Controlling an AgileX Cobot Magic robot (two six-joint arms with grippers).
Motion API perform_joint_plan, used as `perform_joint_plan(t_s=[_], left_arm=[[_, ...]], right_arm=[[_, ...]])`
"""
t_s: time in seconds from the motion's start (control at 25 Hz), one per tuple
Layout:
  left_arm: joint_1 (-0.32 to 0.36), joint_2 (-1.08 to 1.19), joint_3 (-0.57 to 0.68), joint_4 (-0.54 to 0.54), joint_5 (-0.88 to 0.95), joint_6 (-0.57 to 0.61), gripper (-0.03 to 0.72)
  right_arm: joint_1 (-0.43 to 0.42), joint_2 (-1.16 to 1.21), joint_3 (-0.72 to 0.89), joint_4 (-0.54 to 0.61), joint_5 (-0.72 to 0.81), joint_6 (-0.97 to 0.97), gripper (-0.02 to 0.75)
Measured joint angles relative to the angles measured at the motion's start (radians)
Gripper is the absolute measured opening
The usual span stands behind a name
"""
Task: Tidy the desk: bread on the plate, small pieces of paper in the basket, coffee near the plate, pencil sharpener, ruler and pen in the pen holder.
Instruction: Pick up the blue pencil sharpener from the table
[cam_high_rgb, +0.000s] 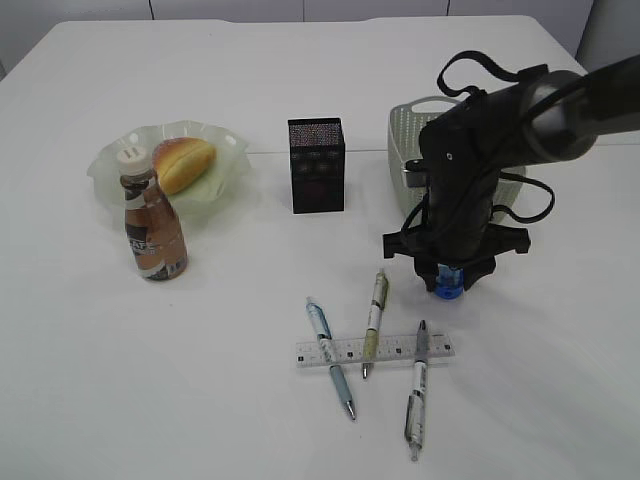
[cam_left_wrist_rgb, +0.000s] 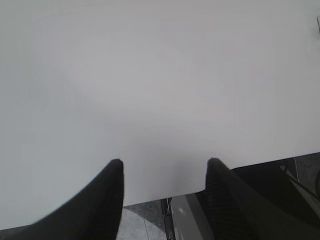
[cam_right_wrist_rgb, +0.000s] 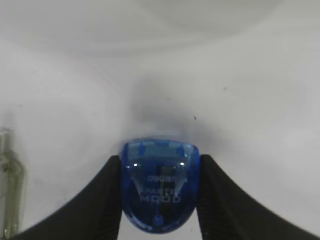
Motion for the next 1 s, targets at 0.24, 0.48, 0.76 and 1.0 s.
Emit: perform_joint_plan(t_s=[0.24, 0.48, 0.76, 1.0], left_arm=[[0.0, 0.0, 0.0, 0.0, 0.0, 0.0, 0.379], [0.0, 0.0, 0.0, 0.0, 0.0, 0.0, 0.379], [0.0, 0.0, 0.0, 0.0, 0.0, 0.0, 0.38], [0.0, 0.0, 0.0, 0.0, 0.0, 0.0, 0.379]], right_arm=[[0.0, -0.043, 0.0, -0.012, 0.005, -0.026, 0.333], [0.002, -0.083, 0.0, -0.012, 0.014, -0.081, 0.333], [0.002, -0.128, 0.0, -0.01, 0.076, -0.162, 0.333], [0.002, -0.13, -0.002, 0.116, 0.135, -0.361, 0.333]])
